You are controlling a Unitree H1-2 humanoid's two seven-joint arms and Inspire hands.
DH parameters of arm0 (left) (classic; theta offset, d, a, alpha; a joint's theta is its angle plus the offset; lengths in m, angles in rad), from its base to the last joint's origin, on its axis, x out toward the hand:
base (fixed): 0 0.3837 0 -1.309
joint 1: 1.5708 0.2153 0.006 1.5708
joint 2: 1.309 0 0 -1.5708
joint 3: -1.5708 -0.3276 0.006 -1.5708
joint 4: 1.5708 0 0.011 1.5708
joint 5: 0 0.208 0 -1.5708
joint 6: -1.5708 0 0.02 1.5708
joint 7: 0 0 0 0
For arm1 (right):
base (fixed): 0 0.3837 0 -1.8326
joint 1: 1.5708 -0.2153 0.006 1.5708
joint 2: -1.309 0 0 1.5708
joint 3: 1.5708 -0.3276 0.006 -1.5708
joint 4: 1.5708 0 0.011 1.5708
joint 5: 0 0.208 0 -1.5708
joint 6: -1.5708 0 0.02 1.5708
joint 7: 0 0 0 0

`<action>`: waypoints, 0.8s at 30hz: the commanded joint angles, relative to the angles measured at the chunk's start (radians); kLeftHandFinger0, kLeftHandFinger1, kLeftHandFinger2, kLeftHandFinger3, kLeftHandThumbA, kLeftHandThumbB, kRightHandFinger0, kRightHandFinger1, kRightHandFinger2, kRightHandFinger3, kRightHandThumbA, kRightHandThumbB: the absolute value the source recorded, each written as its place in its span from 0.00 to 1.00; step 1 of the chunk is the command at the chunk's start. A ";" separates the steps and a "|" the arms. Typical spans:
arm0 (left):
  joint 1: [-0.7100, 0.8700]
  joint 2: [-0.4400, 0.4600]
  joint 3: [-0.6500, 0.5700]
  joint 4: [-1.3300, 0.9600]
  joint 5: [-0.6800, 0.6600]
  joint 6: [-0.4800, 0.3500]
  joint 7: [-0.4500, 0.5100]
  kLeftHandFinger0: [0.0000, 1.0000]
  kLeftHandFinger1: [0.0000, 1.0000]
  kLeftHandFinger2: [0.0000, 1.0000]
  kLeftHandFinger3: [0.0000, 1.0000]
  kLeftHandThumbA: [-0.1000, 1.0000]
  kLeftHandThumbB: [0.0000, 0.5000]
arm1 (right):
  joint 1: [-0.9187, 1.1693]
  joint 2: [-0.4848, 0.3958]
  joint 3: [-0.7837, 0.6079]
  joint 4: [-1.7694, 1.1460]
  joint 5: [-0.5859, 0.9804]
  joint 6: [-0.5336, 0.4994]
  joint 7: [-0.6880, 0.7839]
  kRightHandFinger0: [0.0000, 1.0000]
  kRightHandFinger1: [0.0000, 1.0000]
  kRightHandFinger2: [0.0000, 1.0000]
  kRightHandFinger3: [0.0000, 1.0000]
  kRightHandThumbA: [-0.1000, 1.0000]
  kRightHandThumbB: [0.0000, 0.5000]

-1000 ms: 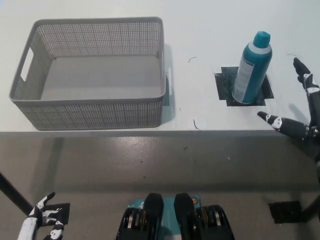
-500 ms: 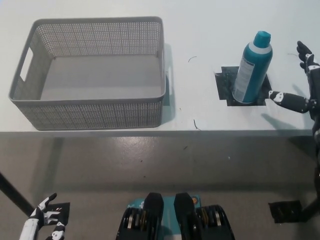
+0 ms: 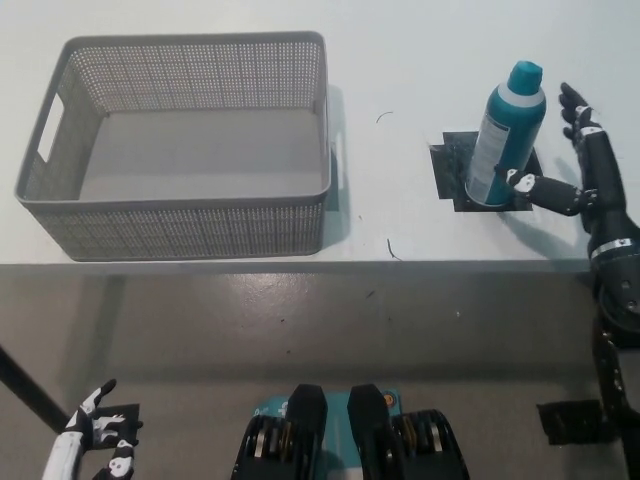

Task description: Use the right hand to pick up an air purifying spray and put it inside a container

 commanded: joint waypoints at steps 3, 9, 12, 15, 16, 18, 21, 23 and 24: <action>0.010 0.011 -0.007 -0.037 0.004 -0.010 -0.001 0.81 0.52 0.59 0.93 0.36 0.99 | -0.086 0.006 0.022 0.076 0.012 -0.068 -0.014 1.00 1.00 1.00 1.00 0.84 1.00; 0.009 0.014 -0.006 -0.038 0.010 -0.009 0.003 0.79 0.51 0.58 0.94 0.30 0.97 | -0.170 0.028 0.016 0.220 0.046 -0.080 -0.020 1.00 1.00 1.00 1.00 0.86 1.00; 0.000 0.011 -0.008 -0.034 -0.003 -0.007 -0.002 0.80 0.51 0.58 0.93 0.27 0.99 | -0.207 0.029 0.008 0.273 0.064 -0.103 -0.016 1.00 1.00 1.00 1.00 0.86 1.00; 0.002 0.014 -0.009 -0.035 -0.007 -0.012 -0.005 0.79 0.51 0.58 0.93 0.22 0.99 | -0.228 0.029 0.001 0.307 0.074 -0.103 -0.019 1.00 1.00 1.00 1.00 0.86 1.00; 0.006 0.013 -0.008 -0.042 -0.010 0.000 -0.007 0.80 0.51 0.58 0.94 0.19 1.00 | -0.248 0.029 -0.003 0.346 0.079 -0.118 -0.023 1.00 1.00 1.00 1.00 0.86 1.00; 0.006 0.009 -0.009 -0.041 -0.008 -0.001 -0.004 0.80 0.51 0.59 0.94 0.16 1.00 | -0.277 0.030 -0.012 0.399 0.085 -0.133 -0.038 1.00 1.00 1.00 1.00 0.85 1.00; 0.013 -0.001 -0.017 -0.043 -0.009 0.001 -0.006 0.81 0.52 0.61 0.95 0.03 1.00 | -0.327 0.038 -0.048 0.496 0.097 -0.171 -0.116 1.00 1.00 1.00 1.00 0.56 0.97; 0.011 -0.002 -0.019 -0.044 -0.014 0.006 -0.009 0.81 0.53 0.62 0.98 0.00 1.00 | -0.356 0.061 -0.083 0.538 0.083 -0.254 -0.254 1.00 1.00 1.00 0.99 0.06 0.82; 0.007 -0.006 -0.021 -0.038 -0.019 0.001 -0.007 0.81 0.53 0.62 0.98 0.00 1.00 | -0.377 0.070 -0.096 0.568 0.074 -0.300 -0.321 0.84 0.81 0.82 0.79 0.01 0.81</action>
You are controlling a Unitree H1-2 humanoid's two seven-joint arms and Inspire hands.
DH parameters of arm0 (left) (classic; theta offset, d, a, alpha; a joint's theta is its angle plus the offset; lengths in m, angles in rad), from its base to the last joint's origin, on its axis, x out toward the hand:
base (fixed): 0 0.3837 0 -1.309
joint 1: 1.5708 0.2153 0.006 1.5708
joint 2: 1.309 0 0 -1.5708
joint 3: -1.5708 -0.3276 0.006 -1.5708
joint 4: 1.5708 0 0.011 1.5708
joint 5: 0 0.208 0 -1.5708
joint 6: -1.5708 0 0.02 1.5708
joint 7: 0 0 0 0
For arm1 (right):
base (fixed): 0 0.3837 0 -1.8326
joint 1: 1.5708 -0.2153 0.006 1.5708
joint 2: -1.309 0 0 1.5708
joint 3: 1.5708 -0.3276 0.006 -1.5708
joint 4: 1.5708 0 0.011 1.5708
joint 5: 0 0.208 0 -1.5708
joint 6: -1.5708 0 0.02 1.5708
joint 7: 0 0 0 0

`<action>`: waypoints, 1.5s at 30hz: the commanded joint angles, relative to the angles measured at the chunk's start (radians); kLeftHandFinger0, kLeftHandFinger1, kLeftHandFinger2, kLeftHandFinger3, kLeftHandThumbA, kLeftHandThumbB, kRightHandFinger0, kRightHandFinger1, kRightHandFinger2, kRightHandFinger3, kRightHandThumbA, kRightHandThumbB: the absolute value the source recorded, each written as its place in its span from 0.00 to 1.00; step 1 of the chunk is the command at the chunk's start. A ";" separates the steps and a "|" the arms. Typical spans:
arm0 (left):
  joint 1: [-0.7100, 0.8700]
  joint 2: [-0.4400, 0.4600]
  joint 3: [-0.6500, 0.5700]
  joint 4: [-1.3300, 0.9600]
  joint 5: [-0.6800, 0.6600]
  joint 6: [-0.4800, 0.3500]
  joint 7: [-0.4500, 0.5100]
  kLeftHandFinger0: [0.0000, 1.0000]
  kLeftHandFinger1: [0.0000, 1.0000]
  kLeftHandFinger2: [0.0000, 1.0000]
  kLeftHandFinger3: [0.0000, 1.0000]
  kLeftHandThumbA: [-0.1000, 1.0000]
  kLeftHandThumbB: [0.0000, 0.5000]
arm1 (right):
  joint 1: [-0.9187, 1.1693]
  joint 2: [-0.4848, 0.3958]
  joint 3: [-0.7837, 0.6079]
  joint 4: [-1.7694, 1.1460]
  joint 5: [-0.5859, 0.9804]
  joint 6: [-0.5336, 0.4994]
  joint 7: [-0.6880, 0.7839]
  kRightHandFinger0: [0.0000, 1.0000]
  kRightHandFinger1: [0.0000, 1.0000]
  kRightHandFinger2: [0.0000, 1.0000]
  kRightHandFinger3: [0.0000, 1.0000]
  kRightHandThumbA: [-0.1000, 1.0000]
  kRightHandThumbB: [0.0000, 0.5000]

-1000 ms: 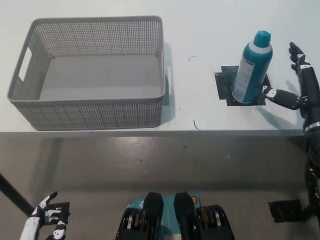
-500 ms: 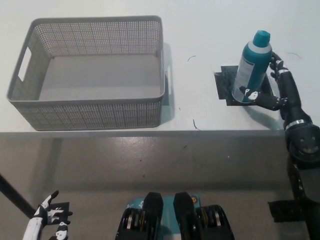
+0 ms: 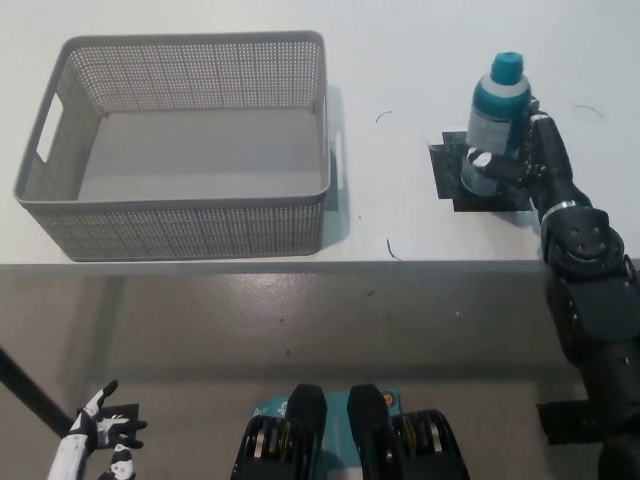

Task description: Use the right hand to pick up an air purifying spray and put it inside a container

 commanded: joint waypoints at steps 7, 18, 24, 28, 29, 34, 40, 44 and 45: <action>-0.019 0.000 -0.002 -0.024 -0.020 -0.004 0.000 0.78 0.51 0.61 1.00 0.00 1.00 | -0.130 0.071 -0.076 -0.057 0.060 -0.250 -0.192 0.47 0.42 0.44 0.48 0.00 0.81; -0.018 0.007 -0.011 -0.008 0.002 -0.001 0.004 0.79 0.53 0.62 1.00 0.00 1.00 | -0.225 0.159 -0.035 -0.484 0.070 -0.054 -0.159 0.29 0.31 0.39 0.45 0.00 0.85; -0.012 0.009 -0.020 -0.007 0.004 -0.013 -0.001 0.79 0.52 0.61 1.00 0.00 1.00 | -0.335 0.239 -0.041 -0.594 0.142 0.090 -0.159 0.28 0.32 0.39 0.41 0.00 0.85; -0.020 0.015 -0.023 -0.006 0.012 -0.001 -0.003 0.78 0.51 0.61 1.00 0.00 1.00 | -0.367 0.258 -0.003 -0.599 0.111 0.066 -0.137 0.26 0.29 0.39 0.41 0.00 0.86; -0.020 0.016 -0.024 -0.012 0.011 0.011 -0.007 0.78 0.51 0.61 1.00 0.00 1.00 | -0.375 0.260 0.014 -0.592 0.091 0.062 -0.131 0.24 0.26 0.40 0.42 0.00 0.85; -0.030 0.016 -0.033 -0.012 0.013 0.014 -0.012 0.79 0.53 0.62 1.00 0.00 1.00 | -0.405 0.315 0.063 -0.557 0.090 0.055 -0.118 0.23 0.27 0.36 0.38 0.00 0.83; -0.038 0.004 -0.045 -0.007 0.025 0.016 -0.004 0.79 0.53 0.63 1.00 0.00 1.00 | -0.393 0.380 0.109 -0.487 0.088 0.060 -0.115 0.26 0.27 0.35 0.38 0.00 0.88; -0.041 0.001 -0.054 -0.018 0.035 0.029 -0.005 0.78 0.52 0.63 1.00 0.00 1.00 | -0.370 0.424 0.116 -0.389 0.115 0.023 -0.097 0.27 0.29 0.38 0.40 0.00 0.85; -0.043 0.001 -0.055 -0.014 0.035 0.025 -0.002 0.77 0.52 0.63 1.00 0.00 1.00 | -0.366 0.426 0.119 -0.372 0.109 0.006 -0.097 0.26 0.29 0.38 0.40 0.00 0.83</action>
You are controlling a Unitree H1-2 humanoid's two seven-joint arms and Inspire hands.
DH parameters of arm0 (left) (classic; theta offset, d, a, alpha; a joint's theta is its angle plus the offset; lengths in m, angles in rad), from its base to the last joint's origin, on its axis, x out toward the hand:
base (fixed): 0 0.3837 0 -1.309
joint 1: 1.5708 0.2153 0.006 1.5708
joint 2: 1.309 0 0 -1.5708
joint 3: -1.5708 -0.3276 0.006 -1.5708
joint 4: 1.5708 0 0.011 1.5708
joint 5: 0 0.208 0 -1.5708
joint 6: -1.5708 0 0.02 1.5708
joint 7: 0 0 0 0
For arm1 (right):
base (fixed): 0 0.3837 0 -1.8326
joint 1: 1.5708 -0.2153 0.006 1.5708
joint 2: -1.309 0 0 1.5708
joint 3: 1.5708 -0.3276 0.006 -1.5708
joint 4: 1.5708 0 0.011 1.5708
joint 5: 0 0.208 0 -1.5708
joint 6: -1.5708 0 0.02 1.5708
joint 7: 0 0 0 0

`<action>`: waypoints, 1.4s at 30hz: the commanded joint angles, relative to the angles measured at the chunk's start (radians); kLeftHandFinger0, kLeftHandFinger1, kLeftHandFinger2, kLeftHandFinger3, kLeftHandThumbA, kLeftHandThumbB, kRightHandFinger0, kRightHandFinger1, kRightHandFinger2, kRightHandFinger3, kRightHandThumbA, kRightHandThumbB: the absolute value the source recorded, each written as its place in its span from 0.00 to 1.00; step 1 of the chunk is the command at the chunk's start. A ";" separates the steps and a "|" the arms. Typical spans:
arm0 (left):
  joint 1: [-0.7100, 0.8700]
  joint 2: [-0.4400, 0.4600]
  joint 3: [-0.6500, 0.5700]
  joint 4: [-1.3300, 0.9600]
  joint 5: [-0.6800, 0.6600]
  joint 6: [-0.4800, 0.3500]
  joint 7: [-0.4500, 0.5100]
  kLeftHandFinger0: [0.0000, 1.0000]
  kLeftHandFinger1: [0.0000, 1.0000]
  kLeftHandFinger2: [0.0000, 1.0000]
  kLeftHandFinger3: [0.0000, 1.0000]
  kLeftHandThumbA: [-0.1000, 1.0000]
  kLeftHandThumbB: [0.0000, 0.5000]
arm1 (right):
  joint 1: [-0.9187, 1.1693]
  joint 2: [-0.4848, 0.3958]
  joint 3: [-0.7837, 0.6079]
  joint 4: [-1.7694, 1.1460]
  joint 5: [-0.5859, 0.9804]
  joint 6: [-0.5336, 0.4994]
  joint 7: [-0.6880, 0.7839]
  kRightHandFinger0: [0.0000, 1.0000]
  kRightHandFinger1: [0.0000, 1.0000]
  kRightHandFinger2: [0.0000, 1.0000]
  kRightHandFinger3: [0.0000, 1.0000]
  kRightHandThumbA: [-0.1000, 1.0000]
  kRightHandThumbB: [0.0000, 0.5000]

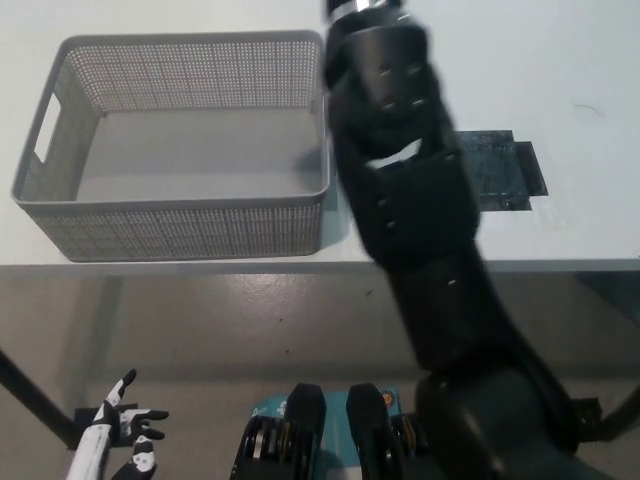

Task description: Use the right hand to pick up an air purifying spray and put it inside a container

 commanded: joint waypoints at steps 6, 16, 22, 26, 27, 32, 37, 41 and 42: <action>-0.021 0.005 -0.016 -0.019 -0.002 -0.010 -0.007 0.78 0.53 0.62 1.00 0.00 1.00 | 0.024 0.039 0.028 0.172 0.009 -0.109 0.030 0.29 0.32 0.39 0.41 0.00 0.85; -0.019 0.019 -0.027 -0.042 -0.003 0.026 -0.021 0.83 0.57 0.68 1.00 0.00 1.00 | 0.123 -0.001 0.080 0.344 -0.054 -0.199 0.014 0.29 0.32 0.42 0.45 0.00 0.86; -0.022 0.013 -0.028 -0.045 -0.004 0.034 -0.025 0.82 0.56 0.67 1.00 0.00 1.00 | 0.127 -0.017 0.068 0.414 -0.034 -0.257 0.011 0.29 0.30 0.39 0.41 0.00 0.94; -0.013 0.014 -0.029 -0.056 -0.005 0.038 -0.029 0.84 0.57 0.67 1.00 0.00 1.00 | 0.159 -0.024 0.068 0.422 -0.034 -0.268 0.009 0.34 0.36 0.41 0.43 0.00 0.93; -0.013 0.013 -0.029 -0.057 -0.008 0.039 -0.029 0.85 0.57 0.67 1.00 0.00 1.00 | 0.163 -0.027 0.062 0.437 -0.022 -0.290 0.020 0.36 0.36 0.41 0.43 0.00 0.92; -0.015 0.017 -0.028 -0.056 -0.014 0.038 -0.038 0.84 0.57 0.66 1.00 0.00 1.00 | 0.175 -0.032 0.063 0.418 -0.025 -0.292 0.021 0.58 0.59 0.62 0.64 0.03 0.95; -0.014 0.008 -0.025 -0.061 -0.026 0.056 -0.045 0.82 0.55 0.65 1.00 0.00 1.00 | 0.183 -0.059 0.085 0.339 0.041 -0.211 0.217 1.00 1.00 1.00 1.00 0.38 1.00; -0.015 0.008 -0.022 -0.069 -0.023 0.067 -0.045 0.82 0.54 0.64 0.99 0.00 1.00 | 0.185 -0.076 0.095 0.288 0.047 -0.204 0.262 1.00 1.00 1.00 1.00 0.55 1.00; -0.014 0.010 -0.021 -0.068 -0.023 0.068 -0.046 0.82 0.54 0.64 0.98 0.00 1.00 | 0.190 -0.077 0.096 0.273 0.047 -0.198 0.266 1.00 1.00 1.00 1.00 0.56 1.00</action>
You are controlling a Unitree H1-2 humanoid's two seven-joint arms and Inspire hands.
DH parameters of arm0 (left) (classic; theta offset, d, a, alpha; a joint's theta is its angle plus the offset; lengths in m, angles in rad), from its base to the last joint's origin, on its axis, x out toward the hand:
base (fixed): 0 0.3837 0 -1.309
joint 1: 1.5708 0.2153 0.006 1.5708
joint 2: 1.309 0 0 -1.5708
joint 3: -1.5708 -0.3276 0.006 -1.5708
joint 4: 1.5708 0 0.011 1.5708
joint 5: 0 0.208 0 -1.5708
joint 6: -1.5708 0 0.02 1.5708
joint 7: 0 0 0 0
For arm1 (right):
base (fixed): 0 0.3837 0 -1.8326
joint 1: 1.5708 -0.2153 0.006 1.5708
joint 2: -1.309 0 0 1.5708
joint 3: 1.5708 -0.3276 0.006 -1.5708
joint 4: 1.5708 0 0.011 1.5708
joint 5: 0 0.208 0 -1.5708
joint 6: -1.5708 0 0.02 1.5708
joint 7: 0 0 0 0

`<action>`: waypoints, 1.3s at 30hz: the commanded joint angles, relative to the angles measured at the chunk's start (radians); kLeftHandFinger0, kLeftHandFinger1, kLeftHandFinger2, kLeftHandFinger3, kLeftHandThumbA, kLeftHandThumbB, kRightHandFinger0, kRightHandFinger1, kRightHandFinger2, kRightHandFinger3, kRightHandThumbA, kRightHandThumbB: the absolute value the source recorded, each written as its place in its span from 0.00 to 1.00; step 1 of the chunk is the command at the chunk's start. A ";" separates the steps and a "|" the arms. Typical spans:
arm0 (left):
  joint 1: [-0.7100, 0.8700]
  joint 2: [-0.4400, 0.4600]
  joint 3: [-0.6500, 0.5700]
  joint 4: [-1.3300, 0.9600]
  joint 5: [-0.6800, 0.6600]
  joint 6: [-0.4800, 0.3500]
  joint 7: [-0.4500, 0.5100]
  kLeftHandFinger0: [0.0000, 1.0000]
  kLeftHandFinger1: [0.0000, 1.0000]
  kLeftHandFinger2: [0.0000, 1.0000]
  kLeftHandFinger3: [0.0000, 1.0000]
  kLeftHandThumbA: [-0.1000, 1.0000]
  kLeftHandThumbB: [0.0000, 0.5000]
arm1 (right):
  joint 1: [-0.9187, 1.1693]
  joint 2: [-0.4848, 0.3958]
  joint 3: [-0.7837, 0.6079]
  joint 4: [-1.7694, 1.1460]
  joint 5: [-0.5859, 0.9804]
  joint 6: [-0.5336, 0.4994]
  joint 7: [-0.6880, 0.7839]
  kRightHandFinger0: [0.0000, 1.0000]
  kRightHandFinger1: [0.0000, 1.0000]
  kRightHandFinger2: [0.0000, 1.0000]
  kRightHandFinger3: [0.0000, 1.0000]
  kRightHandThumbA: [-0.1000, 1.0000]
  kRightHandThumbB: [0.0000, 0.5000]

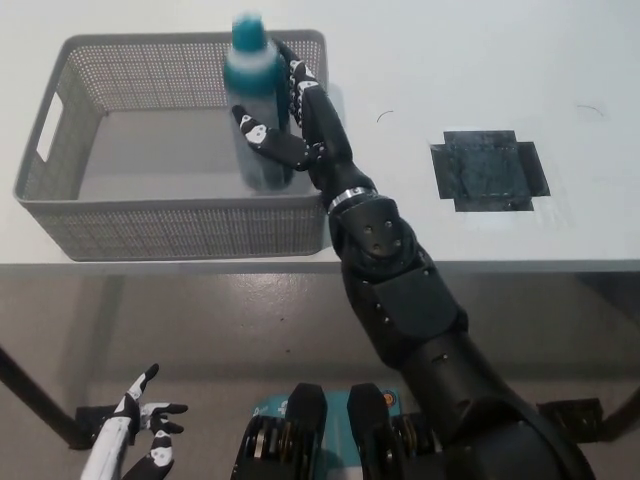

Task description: Use the right hand to pick up an air purifying spray and put it inside a container

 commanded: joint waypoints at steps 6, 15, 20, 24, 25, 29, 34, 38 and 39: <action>0.011 0.011 0.006 -0.042 -0.018 0.024 -0.010 0.88 0.53 0.58 0.93 0.00 1.00 | -0.004 -0.043 0.040 -0.197 0.015 0.025 0.122 1.00 1.00 1.00 1.00 0.60 1.00; 0.026 0.008 0.004 -0.033 -0.011 -0.009 0.001 0.85 0.49 0.53 0.91 0.00 1.00 | 0.065 -0.107 0.033 -0.476 0.032 0.125 0.152 1.00 1.00 1.00 1.00 0.65 1.00; 0.019 0.007 0.011 -0.024 -0.009 -0.017 0.010 0.84 0.49 0.54 0.96 0.00 1.00 | 0.116 -0.155 0.003 -0.725 0.058 0.188 0.151 1.00 1.00 1.00 1.00 0.65 1.00; 0.002 0.024 0.020 -0.019 -0.010 -0.029 0.009 0.81 0.48 0.53 0.98 0.00 1.00 | 0.233 -0.207 -0.018 -0.970 0.043 0.193 0.138 1.00 1.00 1.00 1.00 0.70 1.00; -0.002 0.027 0.023 -0.018 -0.014 -0.030 0.008 0.81 0.49 0.54 0.98 0.00 1.00 | 0.248 -0.212 -0.020 -0.994 0.044 0.180 0.136 1.00 1.00 1.00 1.00 0.70 1.00; 0.006 0.020 0.032 -0.007 -0.005 -0.047 0.028 0.75 0.46 0.55 0.97 0.00 1.00 | 0.433 -0.271 -0.050 -1.162 0.025 0.125 0.132 1.00 1.00 1.00 1.00 0.61 1.00; 0.024 0.015 0.046 0.013 -0.026 -0.087 0.037 0.79 0.47 0.56 0.94 0.32 0.95 | 0.726 -0.374 -0.088 -1.255 0.025 0.057 0.160 1.00 1.00 1.00 1.00 0.57 0.98; 0.033 0.007 0.063 0.017 -0.058 -0.103 0.031 0.78 0.50 0.57 0.94 0.49 0.89 | 0.954 -0.451 -0.122 -1.139 0.021 -0.090 0.171 1.00 1.00 1.00 1.00 0.67 0.92; 0.031 0.008 0.066 0.019 -0.066 -0.107 0.027 0.79 0.51 0.57 0.94 0.49 0.86 | 0.975 -0.456 -0.124 -1.116 0.016 -0.110 0.168 1.00 1.00 1.00 1.00 0.68 0.93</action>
